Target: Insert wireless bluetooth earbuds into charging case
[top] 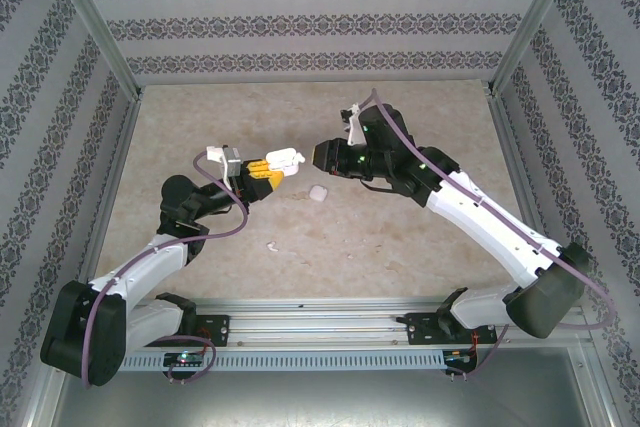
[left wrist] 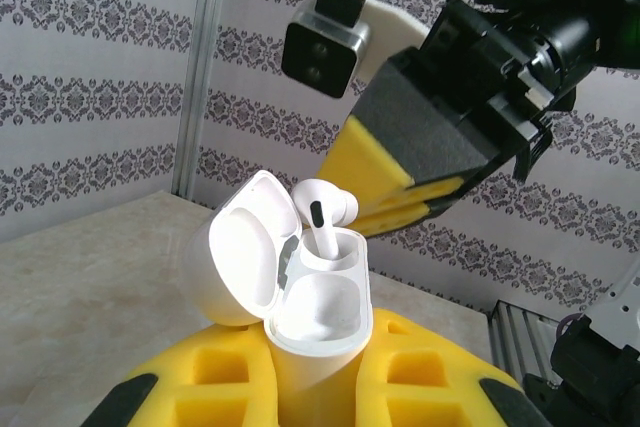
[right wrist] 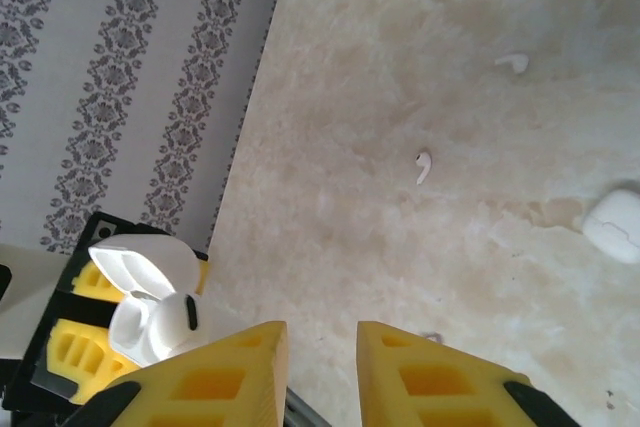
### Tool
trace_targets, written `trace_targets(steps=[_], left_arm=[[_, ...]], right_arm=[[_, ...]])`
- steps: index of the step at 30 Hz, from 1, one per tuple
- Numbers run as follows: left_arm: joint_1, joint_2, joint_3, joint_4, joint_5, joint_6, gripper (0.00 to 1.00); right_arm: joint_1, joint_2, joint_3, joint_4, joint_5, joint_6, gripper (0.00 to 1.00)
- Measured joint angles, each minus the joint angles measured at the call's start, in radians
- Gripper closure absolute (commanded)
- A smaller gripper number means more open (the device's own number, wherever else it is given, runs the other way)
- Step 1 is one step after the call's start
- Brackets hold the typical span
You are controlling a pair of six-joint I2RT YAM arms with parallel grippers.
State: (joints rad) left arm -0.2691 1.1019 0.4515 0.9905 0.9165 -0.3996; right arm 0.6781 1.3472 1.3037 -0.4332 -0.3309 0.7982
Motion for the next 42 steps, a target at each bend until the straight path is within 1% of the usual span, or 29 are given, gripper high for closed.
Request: trace_targets(steps=[9, 16, 24, 30, 42], left_arm=[[-0.011, 0.000, 0.001, 0.006, 0.000, -0.003, 1.00], [-0.011, 0.000, 0.001, 0.006, 0.000, -0.006, 1.00], [-0.011, 0.000, 0.004, 0.006, 0.000, -0.006, 1.00], [-0.012, 0.000, 0.006, 0.006, 0.000, -0.005, 1.00], [-0.019, 0.001, 0.008, 0.003, 0.000, -0.001, 1.00]], right_arm=[[-0.002, 0.000, -0.017, 0.071, -0.086, 0.007, 0.77], [-0.002, -0.004, -0.017, 0.079, -0.122, 0.007, 0.77], [0.001, -0.004, -0.017, 0.077, -0.131, 0.007, 0.77], [0.021, -0.004, -0.016, 0.063, -0.131, -0.002, 0.77], [0.040, 0.014, 0.037, 0.004, -0.131, -0.042, 0.76]])
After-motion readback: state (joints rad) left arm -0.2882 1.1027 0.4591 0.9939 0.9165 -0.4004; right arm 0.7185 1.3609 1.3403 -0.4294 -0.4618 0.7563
